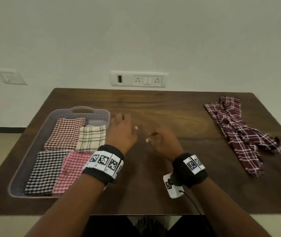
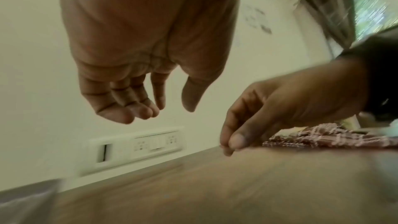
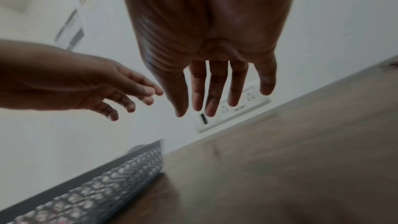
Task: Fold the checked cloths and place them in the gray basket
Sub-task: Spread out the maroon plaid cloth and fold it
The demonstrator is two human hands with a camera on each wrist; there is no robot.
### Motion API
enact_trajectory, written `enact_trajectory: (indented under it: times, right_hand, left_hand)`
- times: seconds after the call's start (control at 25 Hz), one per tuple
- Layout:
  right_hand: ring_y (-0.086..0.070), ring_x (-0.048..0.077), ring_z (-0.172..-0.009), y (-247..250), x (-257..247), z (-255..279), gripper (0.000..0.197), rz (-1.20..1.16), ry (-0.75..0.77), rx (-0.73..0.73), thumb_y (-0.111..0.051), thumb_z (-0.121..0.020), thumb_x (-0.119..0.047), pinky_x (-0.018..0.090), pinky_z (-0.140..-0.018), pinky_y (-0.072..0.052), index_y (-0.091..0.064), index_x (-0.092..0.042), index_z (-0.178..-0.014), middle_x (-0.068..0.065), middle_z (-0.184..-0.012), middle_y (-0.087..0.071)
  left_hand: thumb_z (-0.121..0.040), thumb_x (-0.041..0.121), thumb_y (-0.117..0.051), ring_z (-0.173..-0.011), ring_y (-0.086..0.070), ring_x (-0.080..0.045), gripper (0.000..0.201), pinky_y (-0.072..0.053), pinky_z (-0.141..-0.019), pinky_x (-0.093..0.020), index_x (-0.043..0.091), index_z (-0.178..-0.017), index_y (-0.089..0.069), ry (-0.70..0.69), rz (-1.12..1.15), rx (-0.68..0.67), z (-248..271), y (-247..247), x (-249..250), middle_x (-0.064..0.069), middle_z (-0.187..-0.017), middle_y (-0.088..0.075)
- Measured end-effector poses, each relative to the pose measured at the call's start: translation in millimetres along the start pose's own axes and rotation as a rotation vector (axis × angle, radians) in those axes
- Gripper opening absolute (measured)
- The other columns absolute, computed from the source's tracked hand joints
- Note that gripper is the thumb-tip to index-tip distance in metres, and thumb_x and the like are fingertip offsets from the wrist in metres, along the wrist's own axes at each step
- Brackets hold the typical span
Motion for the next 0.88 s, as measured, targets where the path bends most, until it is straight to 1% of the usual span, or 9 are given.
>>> enact_trajectory:
  times: [0.16,0.32,0.4,0.44,0.52,0.6,0.68,0.76,0.88]
  right_hand:
    - [-0.068,0.02,-0.103,95.3,124.6,54.8,0.022,-0.029,-0.388,0.148,-0.072,-0.084,-0.019,0.026,-0.087,-0.048,-0.072,-0.016,-0.106,0.001,-0.101,-0.072]
    - [-0.057,0.036,-0.116,191.6,217.2,122.8,0.04,0.218,-0.67,0.341,-0.072,-0.083,-0.024,0.042,-0.1,-0.045,-0.063,-0.009,-0.119,0.016,-0.121,-0.063]
    - [-0.045,0.04,-0.127,205.7,252.5,148.7,0.063,0.274,-0.829,0.254,-0.076,-0.08,-0.031,0.046,-0.106,-0.038,-0.05,-0.005,-0.131,0.021,-0.135,-0.05]
    - [-0.048,0.039,-0.127,203.6,266.9,154.9,0.065,0.257,-0.859,0.192,-0.077,-0.08,-0.033,0.044,-0.106,-0.039,-0.05,-0.004,-0.132,0.021,-0.135,-0.053]
    - [-0.064,0.033,-0.109,194.8,274.7,155.9,0.043,0.053,-0.801,0.173,-0.077,-0.082,-0.03,0.041,-0.096,-0.05,-0.066,-0.005,-0.115,0.016,-0.115,-0.07]
    - [-0.071,0.026,-0.089,179.3,253.9,152.1,0.023,-0.277,-0.705,0.177,-0.077,-0.084,-0.026,0.039,-0.079,-0.058,-0.072,-0.007,-0.098,0.009,-0.093,-0.076]
    - [-0.071,0.022,-0.083,157.7,215.3,148.2,0.016,-0.639,-0.654,0.117,-0.074,-0.087,-0.018,0.029,-0.068,-0.058,-0.071,-0.006,-0.098,0.009,-0.091,-0.075]
    - [-0.072,0.023,-0.085,140.8,175.0,144.7,0.018,-0.932,-0.598,0.023,-0.072,-0.087,-0.011,0.027,-0.069,-0.059,-0.071,-0.002,-0.103,0.016,-0.097,-0.075]
    - [-0.063,0.02,-0.067,134.0,136.4,140.2,0.027,-0.876,-0.539,-0.008,-0.078,-0.077,-0.033,0.027,-0.061,-0.051,-0.073,-0.007,-0.085,0.01,-0.076,-0.072]
  left_hand:
    - [-0.095,0.034,-0.054,-0.127,-0.043,-0.032,0.051,-0.043,-0.103,-0.047,0.017,-0.14,-0.041,-0.259,0.178,-0.365,20.1,-101.0,155.8,-0.011,-0.141,-0.038]
    - [-0.093,0.04,-0.057,-0.141,-0.026,-0.038,0.065,-0.031,-0.115,-0.047,0.015,-0.148,-0.033,-0.378,0.098,-0.623,55.8,-196.3,248.6,-0.015,-0.155,-0.026]
    - [-0.091,0.044,-0.057,-0.148,-0.015,-0.037,0.068,-0.022,-0.119,-0.05,0.016,-0.149,-0.033,-0.376,0.029,-0.668,68.0,-221.3,264.3,-0.015,-0.161,-0.014]
    - [-0.091,0.045,-0.058,-0.149,-0.012,-0.037,0.068,-0.019,-0.12,-0.051,0.016,-0.148,-0.033,-0.368,0.012,-0.664,71.2,-226.4,267.5,-0.015,-0.163,-0.011]
    - [-0.09,0.042,-0.06,-0.148,-0.015,-0.036,0.071,-0.02,-0.12,-0.049,0.017,-0.15,-0.03,-0.336,0.081,-0.633,71.2,-223.6,270.9,-0.014,-0.163,-0.011]
    - [-0.089,0.029,-0.065,-0.148,-0.018,-0.033,0.079,-0.023,-0.12,-0.041,0.02,-0.154,-0.021,-0.298,0.252,-0.572,65.3,-210.1,268.4,-0.01,-0.163,-0.011]
    - [-0.084,0.013,-0.067,-0.148,-0.019,-0.027,0.087,-0.023,-0.12,-0.034,0.026,-0.155,-0.018,-0.299,0.389,-0.449,56.0,-185.6,258.6,-0.006,-0.162,-0.012]
    - [-0.079,0.004,-0.066,-0.143,-0.029,-0.021,0.079,-0.028,-0.117,-0.032,0.028,-0.148,-0.037,-0.36,0.427,-0.336,50.2,-159.4,246.2,-0.003,-0.156,-0.029]
    - [-0.08,0.006,-0.064,-0.118,-0.052,-0.014,0.042,-0.042,-0.104,-0.029,0.021,-0.119,-0.068,-0.492,0.487,-0.16,50.6,-114.1,217.7,0.002,-0.126,-0.061]
Point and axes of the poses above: each hand's wrist, its own z-axis away from the middle knuckle, its own y-axis out of the back of the hand, x = y × z, the point moved 7 cm from there along -z, towards the middle knuckle
